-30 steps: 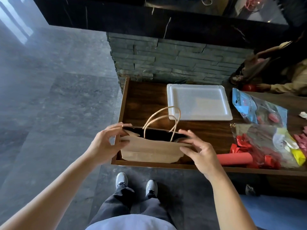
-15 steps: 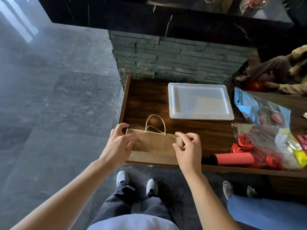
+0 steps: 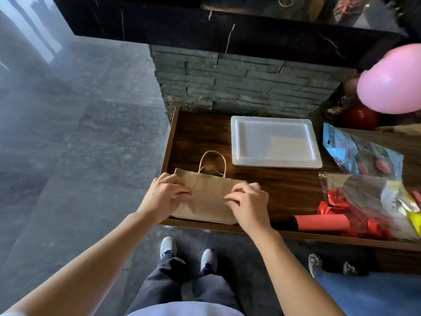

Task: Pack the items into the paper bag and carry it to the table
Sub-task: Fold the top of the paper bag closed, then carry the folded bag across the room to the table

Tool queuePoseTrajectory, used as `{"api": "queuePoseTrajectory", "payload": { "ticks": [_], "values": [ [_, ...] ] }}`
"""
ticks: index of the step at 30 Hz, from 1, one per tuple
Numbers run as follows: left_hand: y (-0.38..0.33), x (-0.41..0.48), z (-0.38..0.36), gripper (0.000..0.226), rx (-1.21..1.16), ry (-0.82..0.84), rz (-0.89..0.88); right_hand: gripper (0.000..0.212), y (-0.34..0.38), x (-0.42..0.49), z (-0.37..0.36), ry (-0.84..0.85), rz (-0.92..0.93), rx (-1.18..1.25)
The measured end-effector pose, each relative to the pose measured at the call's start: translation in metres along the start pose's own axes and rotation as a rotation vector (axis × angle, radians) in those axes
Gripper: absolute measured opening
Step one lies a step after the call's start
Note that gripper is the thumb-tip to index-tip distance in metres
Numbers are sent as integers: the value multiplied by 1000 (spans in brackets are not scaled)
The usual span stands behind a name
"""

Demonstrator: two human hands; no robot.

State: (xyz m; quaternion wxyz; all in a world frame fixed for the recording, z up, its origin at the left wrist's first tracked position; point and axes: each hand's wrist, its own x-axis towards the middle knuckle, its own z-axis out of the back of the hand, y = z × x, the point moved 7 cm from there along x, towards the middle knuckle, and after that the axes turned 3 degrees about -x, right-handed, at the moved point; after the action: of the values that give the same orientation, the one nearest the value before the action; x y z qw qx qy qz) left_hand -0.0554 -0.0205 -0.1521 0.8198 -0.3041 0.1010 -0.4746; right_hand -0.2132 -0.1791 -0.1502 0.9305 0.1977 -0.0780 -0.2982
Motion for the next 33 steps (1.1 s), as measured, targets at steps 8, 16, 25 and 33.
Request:
{"api": "queuePoseTrajectory", "payload": {
  "ticks": [8, 16, 25, 33],
  "values": [
    [55, 1, -21, 29, -514, -26, 384, 4, -60, 6, -31, 82, -330, 567],
    [60, -13, -44, 28, -921, -130, 501, 30, -71, 6, -61, 256, -347, 850],
    [70, -2, -77, 15, -1079, -226, 622, 35, -62, -2, -79, 89, -702, 1209],
    [53, 4, -34, 20, -1249, -276, 547, 16, -15, -9, -38, 24, -540, 1224]
  ]
}}
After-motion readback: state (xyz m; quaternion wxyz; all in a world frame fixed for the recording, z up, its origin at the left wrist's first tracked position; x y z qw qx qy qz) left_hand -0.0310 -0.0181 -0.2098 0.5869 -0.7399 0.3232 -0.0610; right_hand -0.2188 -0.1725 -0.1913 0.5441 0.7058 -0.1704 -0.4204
